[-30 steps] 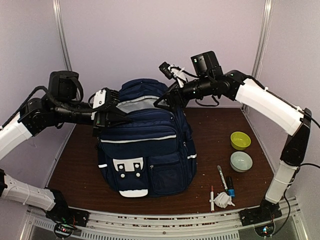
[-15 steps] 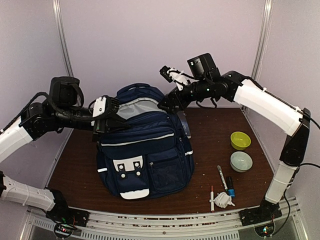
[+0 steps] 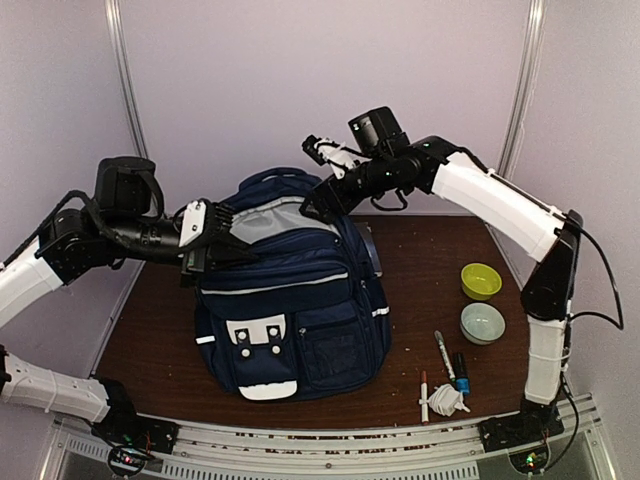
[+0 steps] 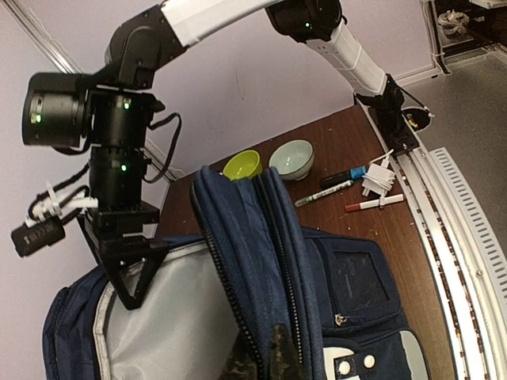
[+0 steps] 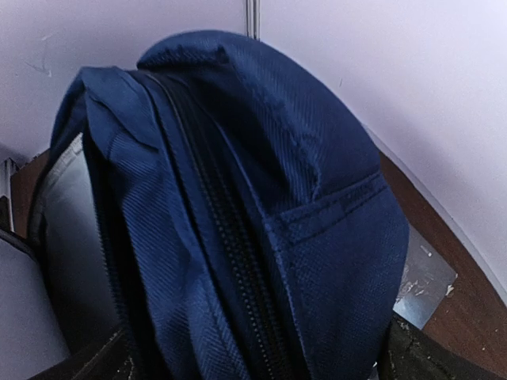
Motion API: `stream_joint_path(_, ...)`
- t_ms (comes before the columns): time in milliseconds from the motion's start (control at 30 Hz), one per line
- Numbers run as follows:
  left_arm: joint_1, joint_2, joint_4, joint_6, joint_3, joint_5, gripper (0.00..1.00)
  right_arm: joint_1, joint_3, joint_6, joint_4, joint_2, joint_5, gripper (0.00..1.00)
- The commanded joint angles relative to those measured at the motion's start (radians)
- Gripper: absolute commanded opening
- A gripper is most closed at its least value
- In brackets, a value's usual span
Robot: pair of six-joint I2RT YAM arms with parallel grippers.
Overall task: Pack the student bag
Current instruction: Place the student bag at the center of the board.
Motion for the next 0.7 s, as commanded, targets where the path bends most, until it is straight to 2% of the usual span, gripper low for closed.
stream_joint_path(0, 0.0, -0.029, 0.051, 0.022, -0.011, 0.073, 0.0, -0.007, 0.02, 0.029, -0.028, 0.056, -0.01, 1.0)
stream_joint_path(67, 0.0, -0.033, 0.051, 0.023, -0.016, 0.073, 0.0, -0.007, 0.021, 0.032, -0.046, 0.073, -0.062, 0.88)
stream_joint_path(100, 0.0, -0.035, 0.051, 0.022, -0.018, 0.071, 0.0, -0.007, 0.022, 0.033, -0.054, 0.077, -0.101, 0.72)
stream_joint_path(200, 0.0, -0.042, 0.057, 0.017, -0.023, 0.061, 0.0, -0.01, 0.01, 0.056, -0.057, 0.061, -0.221, 0.14)
stream_joint_path(233, 0.0, -0.046, 0.066, 0.005, -0.029, 0.042, 0.0, -0.013, -0.009, 0.077, -0.041, 0.042, -0.241, 0.0)
stream_joint_path(300, 0.0, -0.06, 0.112, -0.045, -0.048, -0.059, 0.0, -0.03, -0.076, 0.161, 0.035, -0.013, -0.267, 0.0)
stream_joint_path(367, -0.001, -0.083, 0.18, -0.101, -0.077, -0.214, 0.0, -0.062, -0.215, 0.321, 0.192, -0.085, -0.3, 0.0)
stream_joint_path(467, 0.004, -0.108, 0.264, -0.127, -0.106, -0.45, 0.0, -0.117, -0.446, 0.628, 0.542, -0.206, -0.299, 0.0)
stream_joint_path(567, 0.02, -0.097, 0.329, -0.107, -0.072, -0.624, 0.0, -0.127, -0.691, 0.906, 0.905, -0.321, -0.141, 0.0)
stream_joint_path(667, 0.047, -0.037, 0.37, -0.057, 0.022, -0.731, 0.0, -0.061, -0.858, 1.046, 1.114, -0.386, 0.073, 0.0)
